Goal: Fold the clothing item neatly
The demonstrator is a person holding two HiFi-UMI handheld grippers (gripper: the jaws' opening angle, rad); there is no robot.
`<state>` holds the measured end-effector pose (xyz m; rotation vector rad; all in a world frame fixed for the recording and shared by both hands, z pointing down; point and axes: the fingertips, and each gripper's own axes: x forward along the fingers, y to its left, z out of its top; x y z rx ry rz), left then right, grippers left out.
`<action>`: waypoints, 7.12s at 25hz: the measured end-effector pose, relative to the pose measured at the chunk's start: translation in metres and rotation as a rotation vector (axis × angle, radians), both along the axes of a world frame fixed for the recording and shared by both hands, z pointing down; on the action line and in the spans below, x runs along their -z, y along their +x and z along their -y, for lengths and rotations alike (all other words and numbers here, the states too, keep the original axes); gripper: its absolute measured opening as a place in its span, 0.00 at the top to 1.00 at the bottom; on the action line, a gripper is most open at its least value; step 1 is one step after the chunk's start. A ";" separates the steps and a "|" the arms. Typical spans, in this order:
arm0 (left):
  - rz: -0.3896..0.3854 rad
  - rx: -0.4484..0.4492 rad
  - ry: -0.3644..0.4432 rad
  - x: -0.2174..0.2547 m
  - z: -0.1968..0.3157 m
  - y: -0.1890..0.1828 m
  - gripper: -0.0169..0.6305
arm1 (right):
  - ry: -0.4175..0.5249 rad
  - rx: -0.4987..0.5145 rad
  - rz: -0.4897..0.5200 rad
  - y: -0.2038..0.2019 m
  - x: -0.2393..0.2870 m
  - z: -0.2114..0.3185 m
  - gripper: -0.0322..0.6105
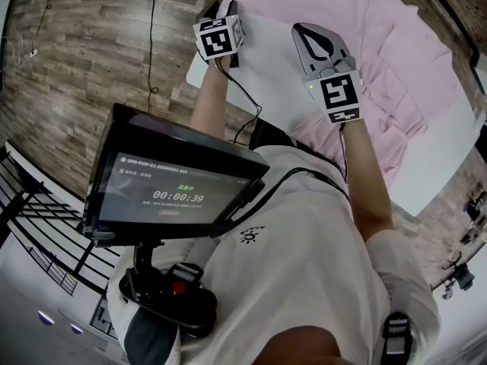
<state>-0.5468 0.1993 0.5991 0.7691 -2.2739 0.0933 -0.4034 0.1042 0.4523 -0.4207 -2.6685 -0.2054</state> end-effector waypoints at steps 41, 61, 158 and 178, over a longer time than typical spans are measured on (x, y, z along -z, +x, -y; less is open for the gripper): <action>-0.002 -0.082 -0.074 0.000 0.012 -0.009 0.92 | 0.009 -0.050 0.021 0.000 0.001 0.004 0.94; 0.063 -0.182 -0.049 0.036 0.061 0.017 0.92 | 0.011 -0.149 0.053 0.041 0.019 0.035 0.94; 0.187 -0.554 -0.103 0.069 0.282 0.193 0.92 | 0.030 -0.434 0.059 0.237 0.039 0.197 0.94; 0.189 -0.587 -0.098 0.071 0.308 0.220 0.92 | 0.030 -0.465 0.056 0.263 0.040 0.216 0.94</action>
